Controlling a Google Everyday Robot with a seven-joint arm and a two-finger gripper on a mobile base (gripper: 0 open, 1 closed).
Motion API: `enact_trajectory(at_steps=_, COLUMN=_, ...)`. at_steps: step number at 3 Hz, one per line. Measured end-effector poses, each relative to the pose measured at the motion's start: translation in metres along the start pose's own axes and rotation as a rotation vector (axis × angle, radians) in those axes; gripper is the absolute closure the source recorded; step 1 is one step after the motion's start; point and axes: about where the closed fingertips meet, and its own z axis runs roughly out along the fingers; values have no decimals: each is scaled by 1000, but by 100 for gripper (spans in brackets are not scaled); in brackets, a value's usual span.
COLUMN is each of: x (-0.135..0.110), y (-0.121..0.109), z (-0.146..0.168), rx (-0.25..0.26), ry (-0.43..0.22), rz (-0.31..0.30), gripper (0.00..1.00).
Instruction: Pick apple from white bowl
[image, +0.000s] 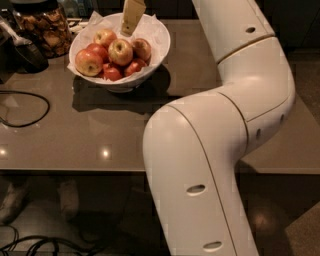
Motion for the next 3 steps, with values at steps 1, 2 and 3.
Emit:
enact_trajectory(at_steps=1, x=1, y=1, z=12, rx=-18, ry=2, rz=13, gripper=27)
enact_trajectory(at_steps=2, x=3, y=4, z=25, rx=-44, ry=2, rz=27, gripper=24)
enact_trajectory(at_steps=3, x=3, y=6, z=33, rx=-63, ry=-10, rz=51, gripper=22)
